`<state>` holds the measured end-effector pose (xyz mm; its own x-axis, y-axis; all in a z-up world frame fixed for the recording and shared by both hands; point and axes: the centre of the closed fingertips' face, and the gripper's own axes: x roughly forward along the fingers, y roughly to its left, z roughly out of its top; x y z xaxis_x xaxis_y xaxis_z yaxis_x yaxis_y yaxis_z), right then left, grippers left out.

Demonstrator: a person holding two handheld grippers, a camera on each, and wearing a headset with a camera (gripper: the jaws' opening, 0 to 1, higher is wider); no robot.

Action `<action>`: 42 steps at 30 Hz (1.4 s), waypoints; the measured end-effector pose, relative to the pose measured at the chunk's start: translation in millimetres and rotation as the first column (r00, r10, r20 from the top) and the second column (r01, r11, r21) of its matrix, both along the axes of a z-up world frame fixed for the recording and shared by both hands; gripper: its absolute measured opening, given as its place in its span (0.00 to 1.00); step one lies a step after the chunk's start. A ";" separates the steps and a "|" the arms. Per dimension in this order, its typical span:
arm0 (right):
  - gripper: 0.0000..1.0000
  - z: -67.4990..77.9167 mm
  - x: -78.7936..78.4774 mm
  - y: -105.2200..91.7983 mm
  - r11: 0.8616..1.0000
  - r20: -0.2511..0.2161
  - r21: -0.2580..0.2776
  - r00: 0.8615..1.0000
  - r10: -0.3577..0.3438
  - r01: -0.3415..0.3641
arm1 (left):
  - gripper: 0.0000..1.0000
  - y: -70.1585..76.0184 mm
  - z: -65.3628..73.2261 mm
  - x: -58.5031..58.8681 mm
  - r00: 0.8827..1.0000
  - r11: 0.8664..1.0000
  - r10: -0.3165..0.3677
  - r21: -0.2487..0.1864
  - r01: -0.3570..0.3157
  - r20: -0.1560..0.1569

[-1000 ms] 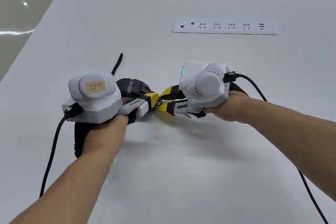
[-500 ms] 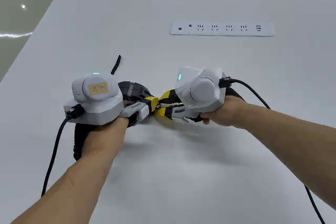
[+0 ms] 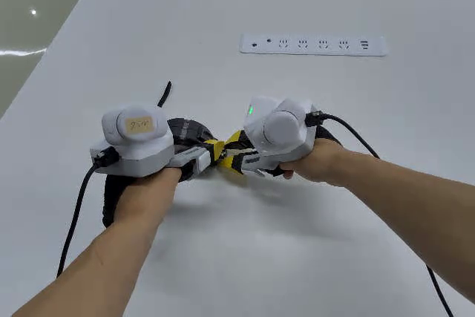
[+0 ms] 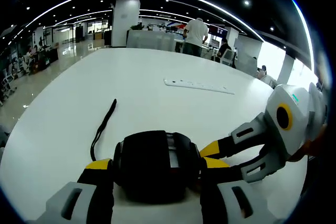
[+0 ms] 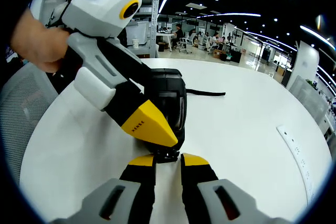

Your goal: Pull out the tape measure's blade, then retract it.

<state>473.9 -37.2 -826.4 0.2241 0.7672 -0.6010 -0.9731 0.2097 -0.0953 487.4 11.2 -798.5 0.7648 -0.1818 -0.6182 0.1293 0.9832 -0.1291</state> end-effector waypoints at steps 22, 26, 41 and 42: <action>0.37 18.2 -1.1 -60.5 0.990 -0.013 -0.005 0.990 -0.140 0.140 | 0.68 7.1 11.1 -7.4 0.990 0.989 -0.139 0.061 0.137 0.029; 0.43 19.7 -4.3 -76.2 0.985 -0.021 -0.004 0.985 -0.172 0.172 | 0.71 7.1 11.7 -10.0 0.984 0.983 -0.177 0.064 0.175 0.032; 0.60 37.3 -17.4 -127.7 0.947 -0.022 0.068 0.949 -0.314 0.314 | 0.79 -2.1 16.6 -25.1 0.939 0.943 -0.331 0.064 0.326 0.097; 0.61 37.5 -19.1 -130.0 0.946 -0.021 0.068 0.949 -0.315 0.316 | 0.80 -2.6 17.1 -26.2 0.935 0.940 -0.341 0.064 0.335 0.101</action>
